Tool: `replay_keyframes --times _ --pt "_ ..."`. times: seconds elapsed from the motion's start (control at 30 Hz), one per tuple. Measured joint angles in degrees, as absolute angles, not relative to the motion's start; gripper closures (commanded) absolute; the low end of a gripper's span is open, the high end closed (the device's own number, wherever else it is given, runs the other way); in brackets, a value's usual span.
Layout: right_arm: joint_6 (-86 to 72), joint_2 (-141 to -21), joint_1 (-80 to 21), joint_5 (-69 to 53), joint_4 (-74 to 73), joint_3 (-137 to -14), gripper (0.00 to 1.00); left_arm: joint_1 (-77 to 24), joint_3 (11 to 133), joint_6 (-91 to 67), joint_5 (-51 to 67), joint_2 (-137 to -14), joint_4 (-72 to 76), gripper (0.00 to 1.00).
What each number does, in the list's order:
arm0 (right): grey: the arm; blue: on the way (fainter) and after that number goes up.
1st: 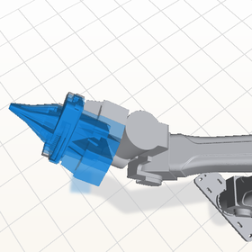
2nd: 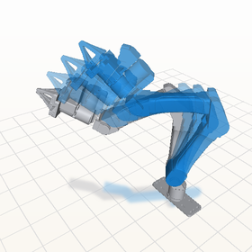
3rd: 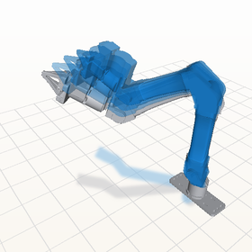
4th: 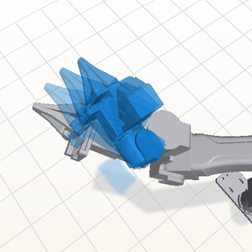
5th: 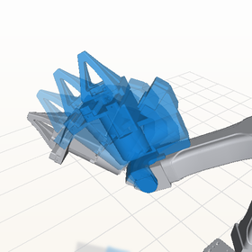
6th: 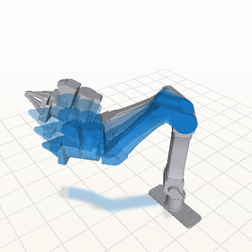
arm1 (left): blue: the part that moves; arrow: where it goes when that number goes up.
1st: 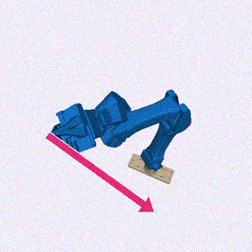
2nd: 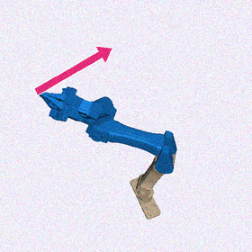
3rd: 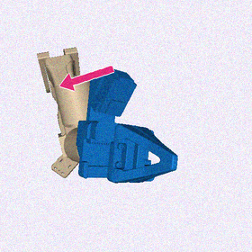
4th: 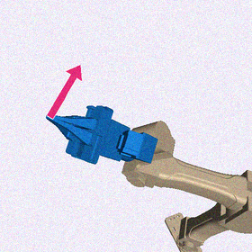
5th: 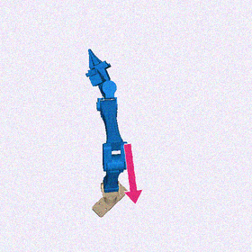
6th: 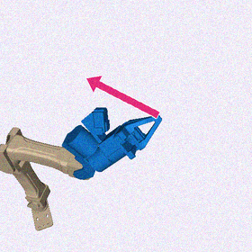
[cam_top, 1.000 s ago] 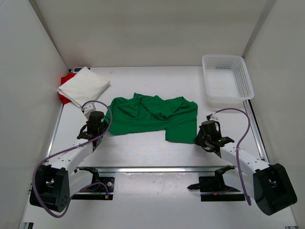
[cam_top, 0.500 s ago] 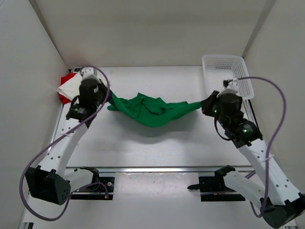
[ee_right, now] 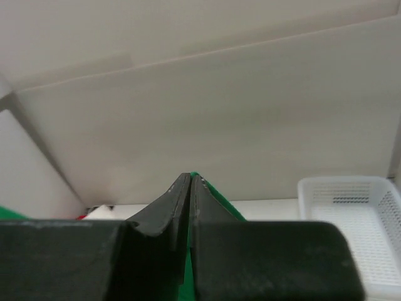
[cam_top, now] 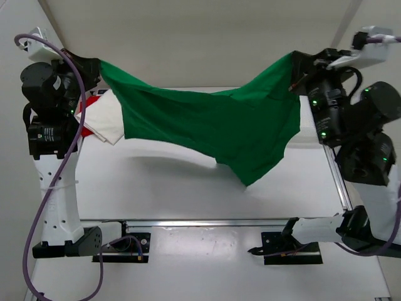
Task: Fold and stack the t-shirts
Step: Flatten out the tshirt
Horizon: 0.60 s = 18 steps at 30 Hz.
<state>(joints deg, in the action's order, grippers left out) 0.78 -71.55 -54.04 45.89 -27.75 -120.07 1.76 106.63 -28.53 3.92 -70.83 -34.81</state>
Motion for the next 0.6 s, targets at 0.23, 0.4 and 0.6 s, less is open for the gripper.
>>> replay_keyframes --times 0.23,0.4,0.6 --pt "-0.36 -81.25 -31.38 30.26 -27.86 -118.04 1.0 0.97 94.76 -28.49 2.0 -69.82 -32.75 1.0" --pt "-5.74 -95.2 -14.76 11.88 -31.42 -117.71 1.0 -0.86 88.27 -28.45 -0.05 -79.02 -31.51 1.0" --pt "-10.74 -115.24 -7.4 -0.95 -34.68 -134.06 1.0 -1.32 99.81 -29.41 1.23 -99.22 -33.21 1.0"
